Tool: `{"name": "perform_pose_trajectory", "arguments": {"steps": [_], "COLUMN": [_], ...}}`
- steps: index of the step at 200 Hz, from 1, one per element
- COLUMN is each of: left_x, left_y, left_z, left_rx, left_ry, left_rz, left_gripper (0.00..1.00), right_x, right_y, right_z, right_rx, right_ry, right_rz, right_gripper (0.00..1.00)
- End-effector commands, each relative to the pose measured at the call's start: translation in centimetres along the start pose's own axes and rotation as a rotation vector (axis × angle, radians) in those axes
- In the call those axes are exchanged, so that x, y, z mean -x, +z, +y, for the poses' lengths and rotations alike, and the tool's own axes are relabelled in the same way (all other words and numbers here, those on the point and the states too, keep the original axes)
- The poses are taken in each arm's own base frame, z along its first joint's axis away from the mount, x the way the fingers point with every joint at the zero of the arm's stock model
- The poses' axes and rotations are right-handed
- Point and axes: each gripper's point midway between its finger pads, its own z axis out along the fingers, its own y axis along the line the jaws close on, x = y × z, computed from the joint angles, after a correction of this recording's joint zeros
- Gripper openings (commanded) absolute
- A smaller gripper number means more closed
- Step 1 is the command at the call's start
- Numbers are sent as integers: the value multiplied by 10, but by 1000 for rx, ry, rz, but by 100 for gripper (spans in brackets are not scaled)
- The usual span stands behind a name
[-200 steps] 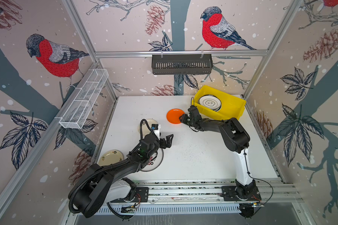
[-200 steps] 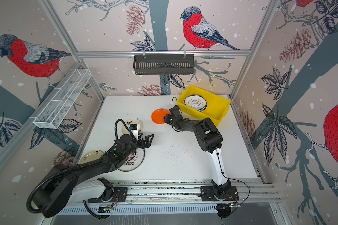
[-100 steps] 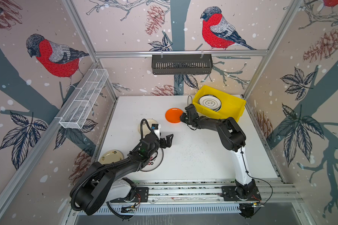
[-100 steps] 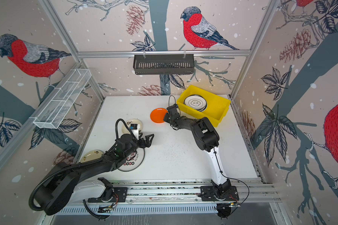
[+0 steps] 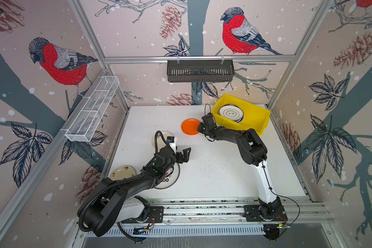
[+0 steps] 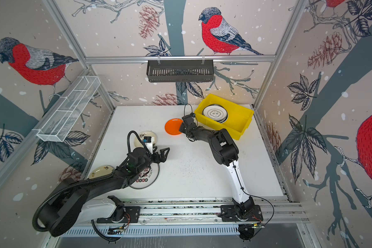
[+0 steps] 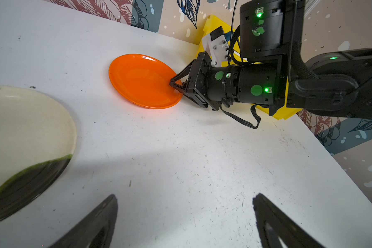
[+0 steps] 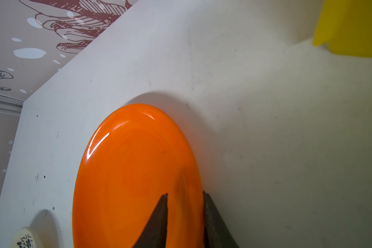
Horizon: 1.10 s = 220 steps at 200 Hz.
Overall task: Place the plates into the plastic bin on the countertop
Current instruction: Pick up the plate from the top-center of the table.
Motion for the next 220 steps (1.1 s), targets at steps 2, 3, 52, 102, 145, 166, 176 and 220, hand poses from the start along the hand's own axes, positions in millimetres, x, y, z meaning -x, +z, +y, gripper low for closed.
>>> {"name": "perform_pose_trajectory", "arguments": {"steps": [2,3,52,102,145,166,176,220], "left_x": [10,11,9,6,5,5,5,6], "left_y": [1,1,2,4,5,5,5,4], "left_z": [-6,-6,-6,-5,-5,-5,-5,-5], "left_rx": [-27,-27,-26,-25,-31,-29,-27,-27], "left_ry": [-9,-9,-11,-12,-20,-16,-17,-17], "left_rz": [-34,-35,-32,-18,-19,-17,-18,-19], "left_gripper": [98,98,98,98,98,98,98,98], "right_x": [-33,-32,-32,-35,-38,-36,-35,-32], "right_y": [2,2,2,6,5,0,-2,-13], "right_z": [-38,-38,-43,-47,-42,-41,-41,-38], "right_rx": [-149,-149,-176,-195,-164,-154,-156,-137], "right_ry": [5,5,-3,-7,7,14,15,26], "right_rz": [110,109,108,119,128,119,114,93], "right_gripper": [27,27,20,18,10,8,7,4]}}
